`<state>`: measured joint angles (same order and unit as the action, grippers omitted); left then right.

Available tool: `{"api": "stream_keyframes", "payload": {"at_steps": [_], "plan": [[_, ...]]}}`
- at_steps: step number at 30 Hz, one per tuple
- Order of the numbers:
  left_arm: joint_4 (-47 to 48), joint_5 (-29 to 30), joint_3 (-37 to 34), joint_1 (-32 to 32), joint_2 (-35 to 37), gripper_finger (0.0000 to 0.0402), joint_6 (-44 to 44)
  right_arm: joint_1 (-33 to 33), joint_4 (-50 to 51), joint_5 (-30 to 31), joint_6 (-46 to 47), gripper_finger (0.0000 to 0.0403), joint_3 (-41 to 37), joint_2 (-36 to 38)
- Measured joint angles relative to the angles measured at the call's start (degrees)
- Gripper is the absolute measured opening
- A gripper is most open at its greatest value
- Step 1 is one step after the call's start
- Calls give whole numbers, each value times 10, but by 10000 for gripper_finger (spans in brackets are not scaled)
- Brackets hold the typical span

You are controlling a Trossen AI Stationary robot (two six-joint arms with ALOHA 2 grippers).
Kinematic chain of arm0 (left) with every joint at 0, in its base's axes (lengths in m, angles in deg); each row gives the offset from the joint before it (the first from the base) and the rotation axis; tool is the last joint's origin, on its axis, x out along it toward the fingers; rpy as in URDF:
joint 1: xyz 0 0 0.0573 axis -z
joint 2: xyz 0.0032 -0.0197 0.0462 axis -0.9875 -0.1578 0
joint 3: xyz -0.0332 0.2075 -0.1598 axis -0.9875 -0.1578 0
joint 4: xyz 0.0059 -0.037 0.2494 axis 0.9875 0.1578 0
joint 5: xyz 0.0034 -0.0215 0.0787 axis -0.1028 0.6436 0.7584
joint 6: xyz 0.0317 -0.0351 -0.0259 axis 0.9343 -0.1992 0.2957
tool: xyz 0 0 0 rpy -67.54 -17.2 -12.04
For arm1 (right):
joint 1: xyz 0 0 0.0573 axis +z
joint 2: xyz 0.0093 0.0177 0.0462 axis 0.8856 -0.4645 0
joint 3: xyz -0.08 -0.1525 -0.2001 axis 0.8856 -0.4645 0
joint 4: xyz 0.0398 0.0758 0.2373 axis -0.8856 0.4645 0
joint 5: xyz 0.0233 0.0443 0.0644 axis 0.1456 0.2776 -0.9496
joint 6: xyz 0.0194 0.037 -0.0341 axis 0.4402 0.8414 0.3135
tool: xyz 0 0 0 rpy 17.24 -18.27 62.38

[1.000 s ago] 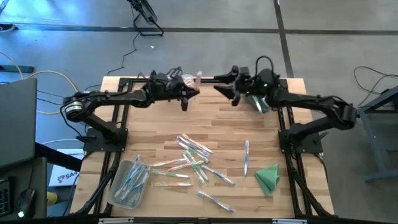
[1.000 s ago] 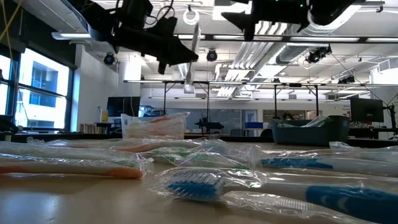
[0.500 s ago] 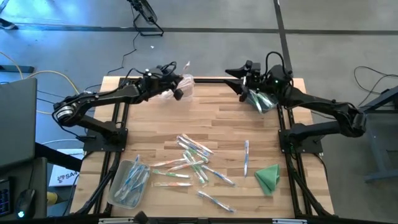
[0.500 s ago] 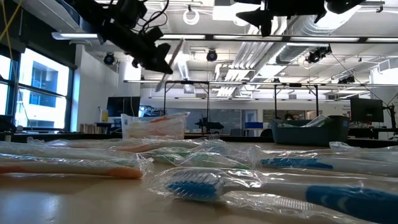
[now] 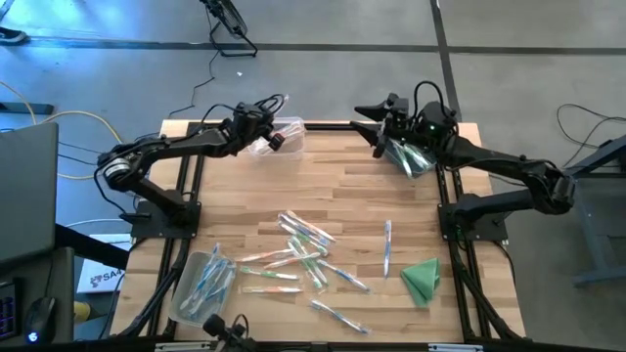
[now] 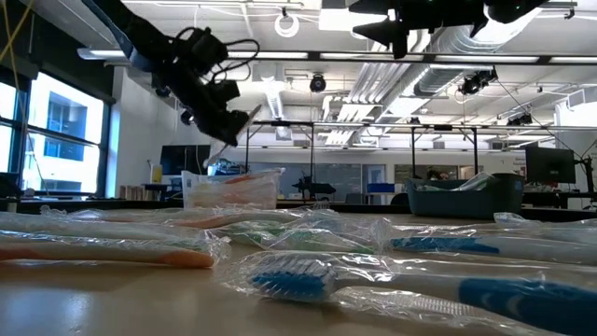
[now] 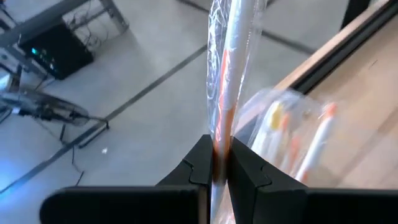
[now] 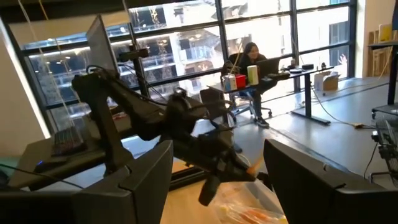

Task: Pick & Place Toothbrushes
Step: Put the orange toothbrush into the transparent bin, then put the blue toothbrush into the gray bin

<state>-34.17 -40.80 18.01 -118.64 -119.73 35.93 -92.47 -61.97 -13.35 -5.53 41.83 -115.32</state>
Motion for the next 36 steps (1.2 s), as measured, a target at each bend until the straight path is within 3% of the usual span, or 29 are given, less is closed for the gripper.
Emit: {"api": "stream_keyframes", "payload": {"at_steps": [20, 36], "plan": [[-15, -9, 0, -20, -91, 33, 4, 0, 1, -2, 1, 244, 0, 0], [6, -49, 0, -20, -93, 140, -3, 0, 1, -5, 0, 244, 0, 0]]}}
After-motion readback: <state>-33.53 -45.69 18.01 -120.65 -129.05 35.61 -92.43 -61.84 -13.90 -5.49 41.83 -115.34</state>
